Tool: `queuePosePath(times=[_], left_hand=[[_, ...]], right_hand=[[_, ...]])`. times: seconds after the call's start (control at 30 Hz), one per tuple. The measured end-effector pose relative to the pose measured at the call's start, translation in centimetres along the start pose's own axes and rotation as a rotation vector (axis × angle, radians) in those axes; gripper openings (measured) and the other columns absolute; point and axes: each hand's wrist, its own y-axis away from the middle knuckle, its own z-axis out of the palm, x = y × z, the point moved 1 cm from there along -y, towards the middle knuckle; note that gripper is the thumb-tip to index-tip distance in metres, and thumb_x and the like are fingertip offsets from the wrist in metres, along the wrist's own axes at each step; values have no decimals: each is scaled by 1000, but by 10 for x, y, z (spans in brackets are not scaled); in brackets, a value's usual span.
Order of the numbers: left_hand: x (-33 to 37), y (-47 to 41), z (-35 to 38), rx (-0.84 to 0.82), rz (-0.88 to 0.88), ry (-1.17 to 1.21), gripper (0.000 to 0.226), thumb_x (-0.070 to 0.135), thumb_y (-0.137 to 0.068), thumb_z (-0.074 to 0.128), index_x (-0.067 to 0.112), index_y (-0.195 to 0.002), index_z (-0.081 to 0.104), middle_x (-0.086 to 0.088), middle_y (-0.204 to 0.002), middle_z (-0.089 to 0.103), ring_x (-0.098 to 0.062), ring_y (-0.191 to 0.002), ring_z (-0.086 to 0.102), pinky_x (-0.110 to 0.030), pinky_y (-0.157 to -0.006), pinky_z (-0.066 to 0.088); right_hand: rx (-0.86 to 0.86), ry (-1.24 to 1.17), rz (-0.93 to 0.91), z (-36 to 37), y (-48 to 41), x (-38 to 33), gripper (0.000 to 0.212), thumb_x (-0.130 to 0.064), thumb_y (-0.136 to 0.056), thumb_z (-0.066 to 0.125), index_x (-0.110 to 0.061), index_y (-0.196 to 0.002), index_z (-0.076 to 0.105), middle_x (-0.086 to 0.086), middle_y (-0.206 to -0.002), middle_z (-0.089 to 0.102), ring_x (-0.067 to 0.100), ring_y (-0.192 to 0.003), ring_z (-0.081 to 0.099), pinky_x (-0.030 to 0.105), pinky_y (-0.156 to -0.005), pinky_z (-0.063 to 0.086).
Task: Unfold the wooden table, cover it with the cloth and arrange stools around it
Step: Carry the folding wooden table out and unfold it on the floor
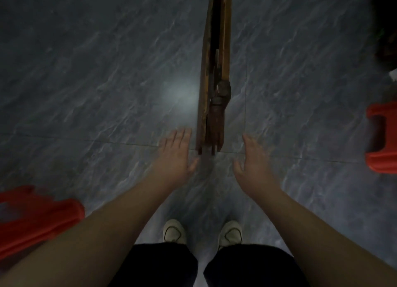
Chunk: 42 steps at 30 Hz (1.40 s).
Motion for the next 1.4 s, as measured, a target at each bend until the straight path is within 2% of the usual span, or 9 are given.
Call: queuePosePath(times=[0.2, 0.37, 0.53, 0.73, 0.87, 0.97, 1.1, 1.2, 1.4], left_hand=[[-10, -55, 54, 107, 42, 187, 98, 53, -88, 63, 16, -158, 7, -3, -163, 20, -19, -148, 21, -31, -117, 16], [3, -90, 55, 156, 134, 630, 90, 30, -79, 76, 33, -153, 23, 13, -131, 56, 4, -114, 56, -22, -94, 51], [-4, -109, 72, 147, 118, 652, 111, 17, -77, 71, 41, -156, -3, 6, -136, 53, -7, -104, 64, -37, -83, 58], [-10, -106, 73, 160, 126, 665, 109, 7, -79, 67, 45, -154, -2, 9, -122, 57, -2, -89, 65, -14, -67, 52], [-15, -99, 64, 139, 178, 726, 110, 4, -79, 63, 47, -153, -4, 6, -141, 46, -7, -109, 60, -29, -83, 56], [-24, -94, 59, 118, 142, 691, 111, 9, -80, 65, 49, -153, -9, 4, -153, 36, -15, -125, 52, -43, -97, 52], [-38, -84, 43, 124, 86, 551, 109, 13, -85, 69, 41, -155, -10, 1, -150, 35, -12, -124, 47, -29, -98, 41], [-56, -73, 25, 115, 63, 464, 110, 15, -86, 69, 41, -153, -13, -5, -163, 18, -25, -140, 39, -40, -113, 37], [-96, -59, -8, 142, 32, 253, 114, 14, -84, 71, 37, -154, -16, -7, -166, 9, -32, -142, 35, -42, -113, 36]], right_hand=[[-6, -139, -150, 62, -48, 27, 82, -36, -90, 65, -23, -155, 17, -2, -155, 30, 10, -144, 27, 30, -118, 25], [59, -391, -275, 67, -84, 5, 74, -13, -86, 72, -43, -141, 33, -18, -127, 52, -13, -118, 49, 10, -94, 41], [69, -426, -266, 84, -111, 12, 91, -25, -89, 69, -28, -158, 10, -6, -154, 37, 1, -140, 37, 31, -113, 39], [29, -469, -279, 85, -115, 14, 93, -17, -90, 67, -21, -158, 4, 0, -157, 31, 10, -145, 32, 38, -117, 35], [15, -369, -222, 69, -103, 21, 96, -31, -86, 59, -36, -156, -5, -5, -162, 17, 3, -146, 23, 29, -120, 28], [3, -286, -213, 54, -100, 37, 106, -9, -85, 62, -44, -154, -10, -3, -165, 11, 14, -151, 16, 46, -121, 25], [23, -154, -209, 30, -95, 45, 109, -2, -85, 64, -36, -156, -9, -2, -165, 5, 9, -150, 8, 39, -124, 17], [1, -59, -214, 13, -90, 43, 111, -2, -85, 64, -38, -153, -15, -10, -162, -2, -2, -143, -1, 27, -121, 8], [-10, 60, -281, -16, -88, 39, 112, 1, -82, 65, -31, -156, -13, -8, -164, -8, 14, -151, -4, 42, -124, 10]])
